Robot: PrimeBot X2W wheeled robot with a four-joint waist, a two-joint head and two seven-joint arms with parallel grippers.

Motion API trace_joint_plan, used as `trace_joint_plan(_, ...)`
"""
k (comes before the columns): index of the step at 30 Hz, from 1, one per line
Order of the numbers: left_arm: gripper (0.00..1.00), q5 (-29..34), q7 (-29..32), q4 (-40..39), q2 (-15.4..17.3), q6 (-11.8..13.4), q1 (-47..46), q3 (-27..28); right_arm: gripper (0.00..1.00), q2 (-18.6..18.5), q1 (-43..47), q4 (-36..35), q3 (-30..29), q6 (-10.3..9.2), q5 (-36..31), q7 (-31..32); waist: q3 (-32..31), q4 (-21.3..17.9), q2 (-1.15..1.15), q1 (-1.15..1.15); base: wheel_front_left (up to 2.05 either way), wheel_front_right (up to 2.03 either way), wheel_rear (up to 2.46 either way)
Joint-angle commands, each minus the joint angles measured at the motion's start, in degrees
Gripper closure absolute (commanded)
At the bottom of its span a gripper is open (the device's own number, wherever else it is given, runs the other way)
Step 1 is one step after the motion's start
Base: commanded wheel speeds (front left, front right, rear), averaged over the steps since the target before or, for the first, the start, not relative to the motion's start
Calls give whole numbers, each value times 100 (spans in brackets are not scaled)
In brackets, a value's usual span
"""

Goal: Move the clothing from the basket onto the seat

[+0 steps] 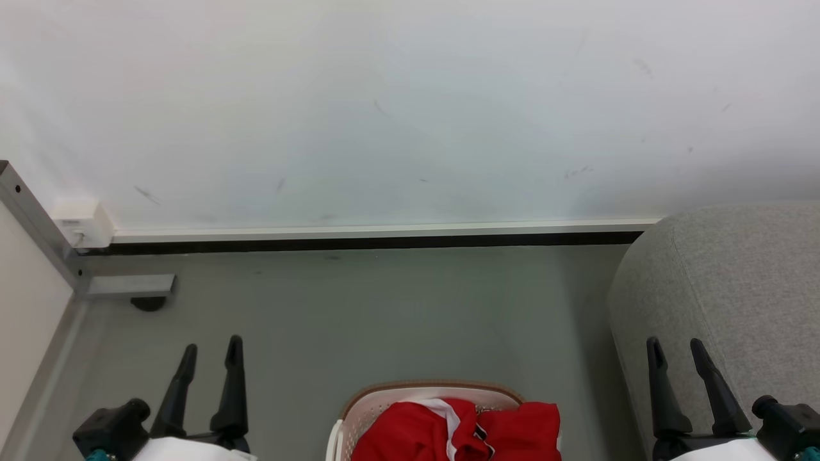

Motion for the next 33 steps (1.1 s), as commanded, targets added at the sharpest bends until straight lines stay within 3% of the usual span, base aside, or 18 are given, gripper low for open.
trace_joint_plan(1,0,148,-37,-37,1,-27,-1,24,0,-16,22,-14,-26,-8,-171,-51,0,-9,0,0,0,0,0)
trace_joint_plan(33,0,1226,-383,-34,-47,-90,50,2,0,98,50,68,-72,-11,-1267,-268,-16,-171,0,0,0,0,0)
